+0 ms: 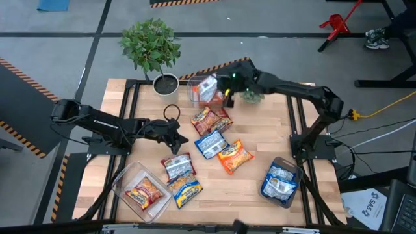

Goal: Sort Maruchan noodles
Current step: Put the orange noodle pack into the top transparent bin

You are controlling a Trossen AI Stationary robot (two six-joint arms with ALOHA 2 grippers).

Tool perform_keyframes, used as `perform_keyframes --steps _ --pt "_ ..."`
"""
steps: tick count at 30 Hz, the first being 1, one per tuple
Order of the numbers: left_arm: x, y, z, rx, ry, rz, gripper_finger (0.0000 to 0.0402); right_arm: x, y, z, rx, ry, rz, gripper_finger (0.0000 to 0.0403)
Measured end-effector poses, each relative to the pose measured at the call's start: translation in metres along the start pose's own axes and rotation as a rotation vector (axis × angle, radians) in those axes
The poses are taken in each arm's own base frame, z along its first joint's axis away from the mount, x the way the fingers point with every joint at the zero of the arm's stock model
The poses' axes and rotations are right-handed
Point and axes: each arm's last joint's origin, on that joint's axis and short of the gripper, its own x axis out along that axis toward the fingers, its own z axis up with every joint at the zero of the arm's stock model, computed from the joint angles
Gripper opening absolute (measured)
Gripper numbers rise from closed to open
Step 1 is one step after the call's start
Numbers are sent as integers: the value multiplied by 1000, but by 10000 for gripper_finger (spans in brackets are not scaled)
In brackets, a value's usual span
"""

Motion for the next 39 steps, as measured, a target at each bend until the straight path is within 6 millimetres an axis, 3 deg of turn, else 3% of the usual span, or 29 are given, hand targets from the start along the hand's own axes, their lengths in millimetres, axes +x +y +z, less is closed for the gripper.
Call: perform_keyframes --steps 5,10,17,23,30,34,39 --pt "0 0 1 -27 -18 16 0 8 -33 -21 -130 -25 3 15" --pt "0 1 1 -51 -39 41 0 30 -52 -29 -202 -35 25 15" --pt "0 2 2 -79 -55 57 0 63 -65 -15 -305 -31 115 15" --pt "0 2 2 -86 -61 63 0 73 -76 -5 -369 -9 162 15" --pt "0 2 2 -97 -72 72 0 92 -70 -15 -375 19 229 16" --pt "0 2 2 -98 -72 72 0 101 -68 -22 -387 84 215 48" --pt "0 2 2 -98 -72 72 0 101 -70 -21 -434 93 182 121"
